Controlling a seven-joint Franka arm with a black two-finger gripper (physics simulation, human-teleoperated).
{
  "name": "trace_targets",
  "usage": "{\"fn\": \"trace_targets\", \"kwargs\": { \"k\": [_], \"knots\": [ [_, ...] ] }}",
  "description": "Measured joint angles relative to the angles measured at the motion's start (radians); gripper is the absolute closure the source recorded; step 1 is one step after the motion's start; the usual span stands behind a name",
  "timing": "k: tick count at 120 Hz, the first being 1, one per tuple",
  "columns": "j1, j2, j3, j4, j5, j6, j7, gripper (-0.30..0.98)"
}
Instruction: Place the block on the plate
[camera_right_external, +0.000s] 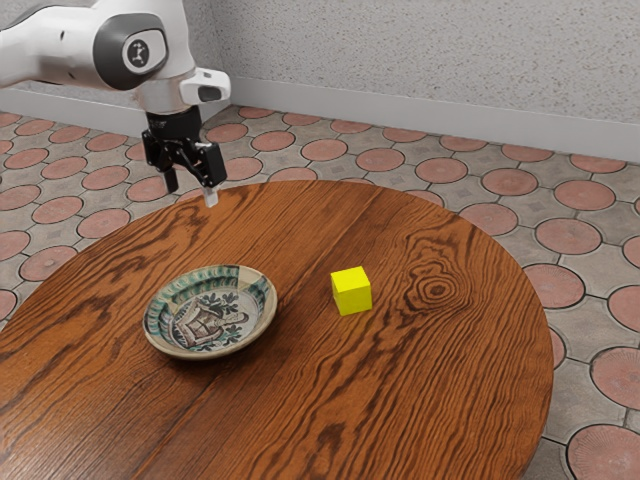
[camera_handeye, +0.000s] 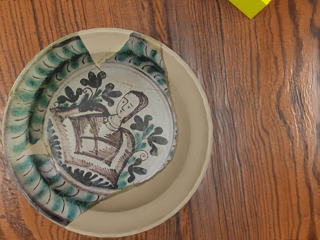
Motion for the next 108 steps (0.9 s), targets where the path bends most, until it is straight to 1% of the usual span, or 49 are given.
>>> {"fn": "trace_targets", "kwargs": {
  "k": [14, 24, 40, 49, 62, 69, 84, 98, 108],
  "knots": [
    [-0.010, 0.014, 0.001, 0.007, 0.000, 0.003, 0.012, 0.00],
    [-0.036, 0.061, 0.009, 0.037, 0.000, 0.007, 0.018, 0.00],
    [-0.091, 0.213, 0.019, 0.168, -0.018, 0.012, 0.024, 0.00],
    [-0.153, 0.301, 0.084, 0.240, -0.051, 0.013, 0.024, 0.00],
    [-0.222, 0.399, 0.135, 0.320, -0.079, 0.014, 0.000, 0.00],
    [-0.259, 0.458, 0.161, 0.384, -0.087, 0.012, -0.026, 0.00],
    [-0.304, 0.584, 0.187, 0.547, -0.105, 0.007, -0.115, 0.00],
    [-0.359, 0.682, 0.266, 0.640, -0.163, 0.008, -0.224, 0.00],
    [-0.380, 0.739, 0.311, 0.687, -0.212, 0.011, -0.314, 0.00]
  ]
}}
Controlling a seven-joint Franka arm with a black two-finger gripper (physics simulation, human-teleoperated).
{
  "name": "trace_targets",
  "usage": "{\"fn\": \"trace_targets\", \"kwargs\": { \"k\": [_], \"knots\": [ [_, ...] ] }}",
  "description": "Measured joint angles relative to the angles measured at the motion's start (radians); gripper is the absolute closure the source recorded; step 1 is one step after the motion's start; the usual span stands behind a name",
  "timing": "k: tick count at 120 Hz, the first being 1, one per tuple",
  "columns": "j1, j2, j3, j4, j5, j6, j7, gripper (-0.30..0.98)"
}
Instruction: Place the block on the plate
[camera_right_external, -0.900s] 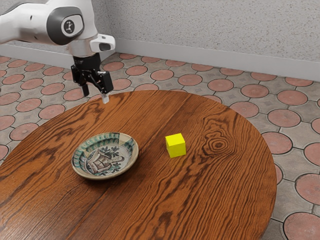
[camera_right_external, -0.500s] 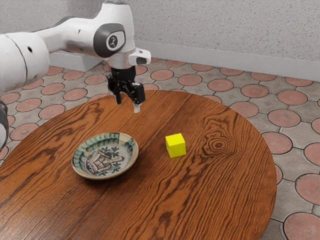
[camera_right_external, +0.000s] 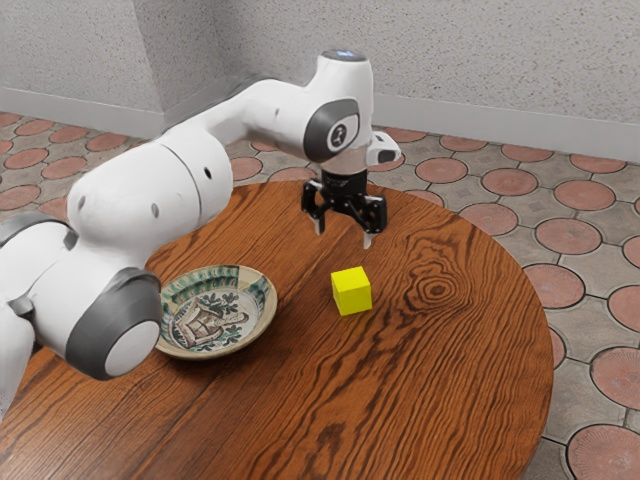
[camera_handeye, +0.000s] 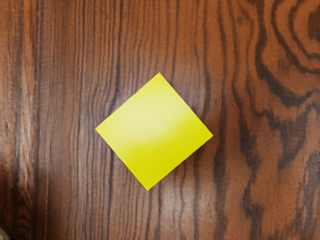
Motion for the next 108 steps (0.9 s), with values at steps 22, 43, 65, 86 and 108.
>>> {"fn": "trace_targets", "kwargs": {
  "k": [22, 43, 65, 86, 108],
  "knots": [
    [-0.003, 0.032, 0.004, 0.008, -0.064, 0.027, -0.240, 0.00],
    [0.021, 0.021, -0.044, -0.087, -0.088, 0.131, -0.455, 0.00],
    [0.057, -0.022, -0.129, -0.251, -0.006, 0.290, -0.623, 0.00],
    [0.069, 0.006, -0.145, -0.244, 0.014, 0.358, -0.754, 0.00],
    [0.145, 0.034, -0.248, -0.224, 0.067, 0.386, -0.853, 0.00]
  ]
}}
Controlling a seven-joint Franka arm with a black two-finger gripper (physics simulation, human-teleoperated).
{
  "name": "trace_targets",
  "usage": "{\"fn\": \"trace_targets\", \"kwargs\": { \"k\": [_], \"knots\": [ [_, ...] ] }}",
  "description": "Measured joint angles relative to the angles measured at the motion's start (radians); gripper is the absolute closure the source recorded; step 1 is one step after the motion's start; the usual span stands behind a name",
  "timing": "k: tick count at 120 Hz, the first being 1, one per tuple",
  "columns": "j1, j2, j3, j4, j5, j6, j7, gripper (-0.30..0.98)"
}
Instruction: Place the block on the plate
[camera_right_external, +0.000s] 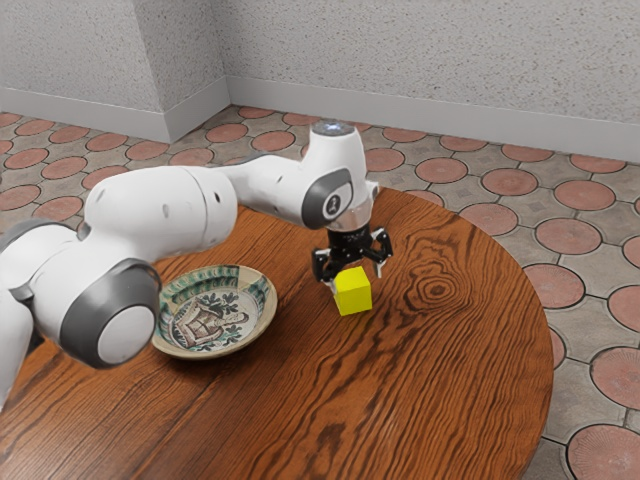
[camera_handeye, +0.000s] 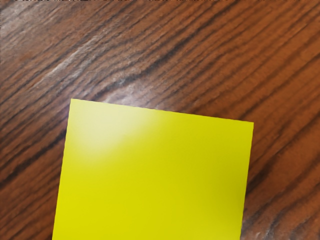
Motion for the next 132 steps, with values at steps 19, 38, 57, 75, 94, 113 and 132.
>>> {"fn": "trace_targets", "kwargs": {
  "k": [19, 38, 57, 75, 94, 113, 132],
  "knots": [
    [0.023, 0.036, -0.022, 0.061, 0.046, -0.033, -0.038, 0.00],
    [0.033, 0.058, -0.042, 0.077, 0.084, -0.058, -0.054, 0.00],
    [0.037, 0.082, -0.057, 0.103, 0.113, -0.069, -0.063, 0.02],
    [0.038, 0.096, -0.058, 0.108, 0.123, -0.073, -0.068, 0.13],
    [0.040, 0.116, -0.059, 0.139, 0.134, -0.072, -0.070, 0.19],
    [0.040, 0.114, -0.057, 0.141, 0.137, -0.075, -0.072, 0.22],
    [0.043, 0.071, -0.052, 0.124, 0.132, -0.077, -0.074, 0.23]
  ]
}}
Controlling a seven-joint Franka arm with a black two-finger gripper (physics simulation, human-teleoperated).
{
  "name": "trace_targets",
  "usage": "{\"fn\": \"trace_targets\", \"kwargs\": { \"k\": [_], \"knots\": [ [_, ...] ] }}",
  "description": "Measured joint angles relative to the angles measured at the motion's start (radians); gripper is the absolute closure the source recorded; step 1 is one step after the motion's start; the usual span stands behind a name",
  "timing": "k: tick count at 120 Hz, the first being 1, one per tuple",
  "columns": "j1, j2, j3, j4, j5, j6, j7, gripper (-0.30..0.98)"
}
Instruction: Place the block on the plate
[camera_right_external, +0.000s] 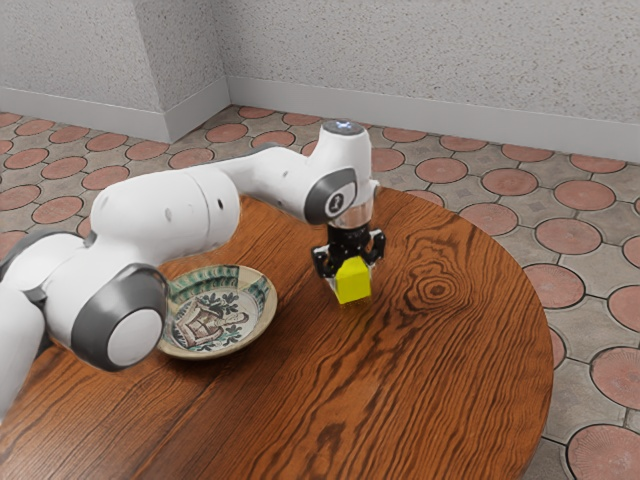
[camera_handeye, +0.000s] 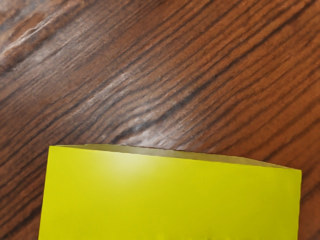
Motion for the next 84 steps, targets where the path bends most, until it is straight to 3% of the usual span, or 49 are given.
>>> {"fn": "trace_targets", "kwargs": {
  "k": [24, 43, 63, 84],
  "knots": [
    [0.039, -0.206, 0.001, -0.206, 0.001, -0.003, -0.002, 0.24],
    [0.128, -0.386, 0.000, -0.436, 0.005, 0.001, -0.003, 0.26],
    [0.247, -0.462, -0.001, -0.567, 0.006, 0.014, -0.005, 0.27],
    [0.277, -0.549, -0.002, -0.766, 0.007, 0.077, -0.007, 0.27]
  ]
}}
